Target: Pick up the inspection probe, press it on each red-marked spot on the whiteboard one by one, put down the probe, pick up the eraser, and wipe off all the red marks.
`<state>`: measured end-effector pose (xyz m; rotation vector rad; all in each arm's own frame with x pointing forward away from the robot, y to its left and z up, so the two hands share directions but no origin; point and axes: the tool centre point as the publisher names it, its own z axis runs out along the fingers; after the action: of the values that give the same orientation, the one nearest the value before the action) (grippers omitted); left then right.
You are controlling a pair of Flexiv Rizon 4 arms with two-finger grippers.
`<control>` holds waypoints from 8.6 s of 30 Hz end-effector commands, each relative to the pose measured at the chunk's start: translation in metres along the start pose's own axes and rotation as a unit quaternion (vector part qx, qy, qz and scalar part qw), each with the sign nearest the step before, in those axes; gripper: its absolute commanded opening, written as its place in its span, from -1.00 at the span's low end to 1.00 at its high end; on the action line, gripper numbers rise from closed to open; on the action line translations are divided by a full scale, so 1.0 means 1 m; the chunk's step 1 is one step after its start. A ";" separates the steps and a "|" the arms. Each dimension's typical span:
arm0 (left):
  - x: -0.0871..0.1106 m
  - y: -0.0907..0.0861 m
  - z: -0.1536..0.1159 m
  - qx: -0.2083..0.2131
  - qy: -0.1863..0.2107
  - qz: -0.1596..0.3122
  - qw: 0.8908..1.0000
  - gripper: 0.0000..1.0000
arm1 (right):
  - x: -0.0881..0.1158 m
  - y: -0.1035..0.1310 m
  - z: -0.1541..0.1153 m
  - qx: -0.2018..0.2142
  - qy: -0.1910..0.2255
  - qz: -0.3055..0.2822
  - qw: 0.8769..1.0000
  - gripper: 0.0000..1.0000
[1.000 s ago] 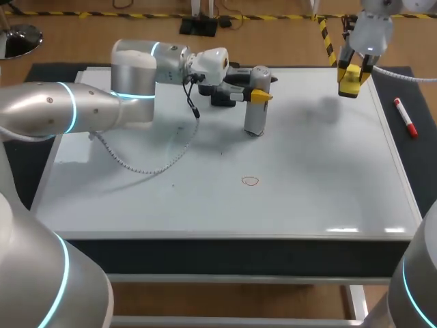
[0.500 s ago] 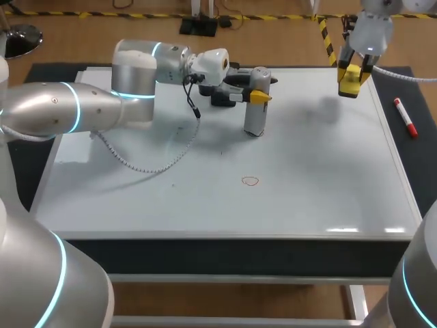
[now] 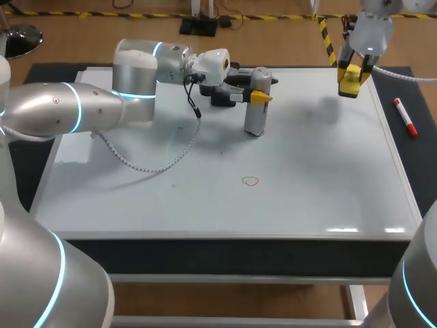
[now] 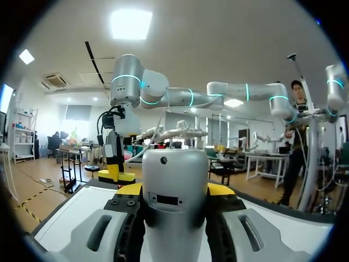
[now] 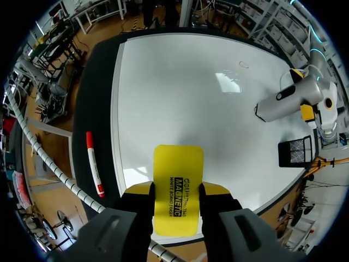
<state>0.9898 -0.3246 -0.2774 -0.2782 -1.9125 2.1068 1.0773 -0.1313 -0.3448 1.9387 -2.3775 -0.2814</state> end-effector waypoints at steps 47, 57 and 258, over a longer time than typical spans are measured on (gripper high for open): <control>0.117 -0.083 -0.265 -0.012 -0.283 0.060 0.957 -1.00 | 0.000 -0.002 -0.001 -0.001 0.002 -0.001 1.000 -1.00; 0.120 -0.083 -0.274 -0.016 -0.289 0.057 0.956 -1.00 | 0.000 -0.002 -0.001 -0.001 0.002 -0.001 1.000 -1.00; 0.120 -0.083 -0.274 -0.016 -0.289 0.057 0.956 -1.00 | -0.007 0.003 0.006 0.017 0.022 -0.023 0.999 -1.00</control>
<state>0.9726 -0.0205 -0.2177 0.2667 -2.2833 2.4223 1.0762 -0.1116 -0.3528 1.9848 -2.3237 -0.1784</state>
